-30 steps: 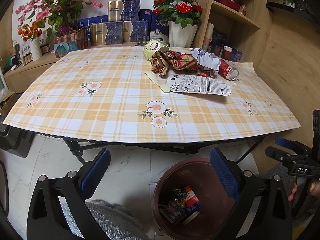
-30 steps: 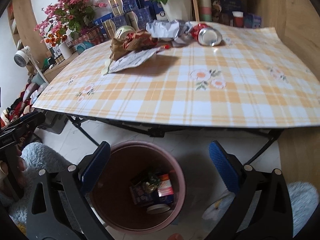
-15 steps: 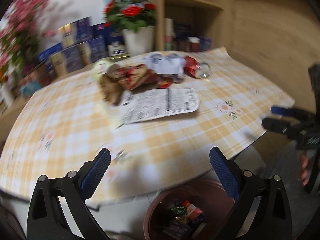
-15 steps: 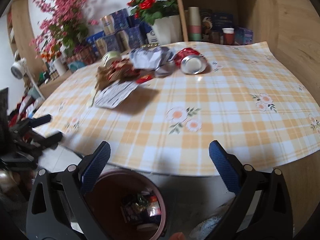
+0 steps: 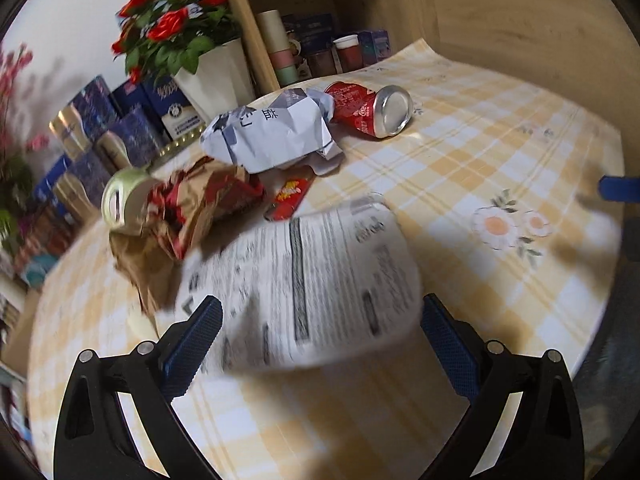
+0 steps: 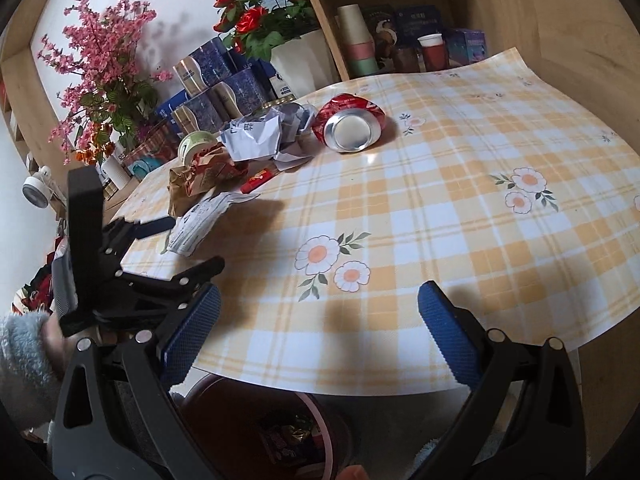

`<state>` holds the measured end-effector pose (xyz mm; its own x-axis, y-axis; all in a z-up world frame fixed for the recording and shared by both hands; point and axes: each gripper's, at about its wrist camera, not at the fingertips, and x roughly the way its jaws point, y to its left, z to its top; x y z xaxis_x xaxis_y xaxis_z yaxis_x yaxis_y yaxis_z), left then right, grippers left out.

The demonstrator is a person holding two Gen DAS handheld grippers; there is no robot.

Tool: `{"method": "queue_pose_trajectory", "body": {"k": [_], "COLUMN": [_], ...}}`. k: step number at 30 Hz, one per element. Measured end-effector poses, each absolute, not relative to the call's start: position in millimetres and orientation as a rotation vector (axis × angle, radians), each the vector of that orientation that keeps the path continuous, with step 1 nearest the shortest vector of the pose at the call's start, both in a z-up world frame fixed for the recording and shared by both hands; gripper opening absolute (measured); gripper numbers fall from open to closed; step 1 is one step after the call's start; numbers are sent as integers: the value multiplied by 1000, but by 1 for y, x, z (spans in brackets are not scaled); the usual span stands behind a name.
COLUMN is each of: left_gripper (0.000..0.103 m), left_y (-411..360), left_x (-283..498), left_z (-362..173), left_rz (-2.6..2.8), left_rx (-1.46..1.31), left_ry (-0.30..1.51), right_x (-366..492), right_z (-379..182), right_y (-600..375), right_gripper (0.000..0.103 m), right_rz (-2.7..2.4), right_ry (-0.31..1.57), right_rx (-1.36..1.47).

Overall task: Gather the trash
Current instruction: 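Reach the left gripper to the paper leaflet on the table and grasp it, then grasp the crumpled white paper with the right gripper while the left holds the leaflet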

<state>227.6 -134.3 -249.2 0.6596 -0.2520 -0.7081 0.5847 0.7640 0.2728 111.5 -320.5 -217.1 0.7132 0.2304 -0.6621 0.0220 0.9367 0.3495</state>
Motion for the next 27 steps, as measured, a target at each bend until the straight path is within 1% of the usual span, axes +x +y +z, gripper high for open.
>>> {"method": "queue_pose_trajectory", "body": {"k": [2, 4, 6, 8, 9, 10, 11, 13, 14, 15, 17, 19, 22, 27], "left_gripper": [94, 88, 84, 74, 59, 48, 43, 30, 25, 22, 19, 13, 8, 8], "left_y": [-136, -137, -137, -138, -139, -139, -138, -134, -129, -124, -108, -89, -57, -24], "left_x": [235, 241, 244, 243, 244, 243, 242, 240, 240, 239, 241, 244, 254, 255], "left_z": [-250, -251, -251, -252, -252, -252, -249, -240, -231, -223, -201, -180, -156, -138], "left_rz": [-496, -500, -509, -520, -528, -517, -512, -509, -517, -531, -568, -571, -570, -533], "left_rx": [527, 530, 535, 547, 554, 568, 575, 560, 532, 501, 384, 274, 67, -77], "left_ry": [701, 706, 701, 693, 694, 683, 674, 667, 665, 667, 674, 683, 726, 765], "right_x": [112, 113, 115, 115, 115, 115, 115, 115, 116, 116, 115, 115, 117, 121], "right_z": [-219, -221, -221, -221, -221, -221, -221, -221, -221, -221, -220, -218, -213, -201], "right_y": [-322, -323, -323, -323, -323, -323, -323, -322, -321, -321, -320, -319, -316, -304], "right_gripper": [97, 97, 97, 97, 97, 97, 97, 97, 97, 97, 97, 97, 97, 97], "right_rz": [119, 121, 123, 122, 122, 122, 122, 120, 119, 114, 105, 106, 116, 133], "right_ry": [776, 779, 780, 781, 782, 782, 783, 791, 797, 801, 798, 794, 791, 774], "right_rx": [354, 357, 356, 355, 355, 354, 354, 351, 345, 338, 331, 327, 300, 189]}}
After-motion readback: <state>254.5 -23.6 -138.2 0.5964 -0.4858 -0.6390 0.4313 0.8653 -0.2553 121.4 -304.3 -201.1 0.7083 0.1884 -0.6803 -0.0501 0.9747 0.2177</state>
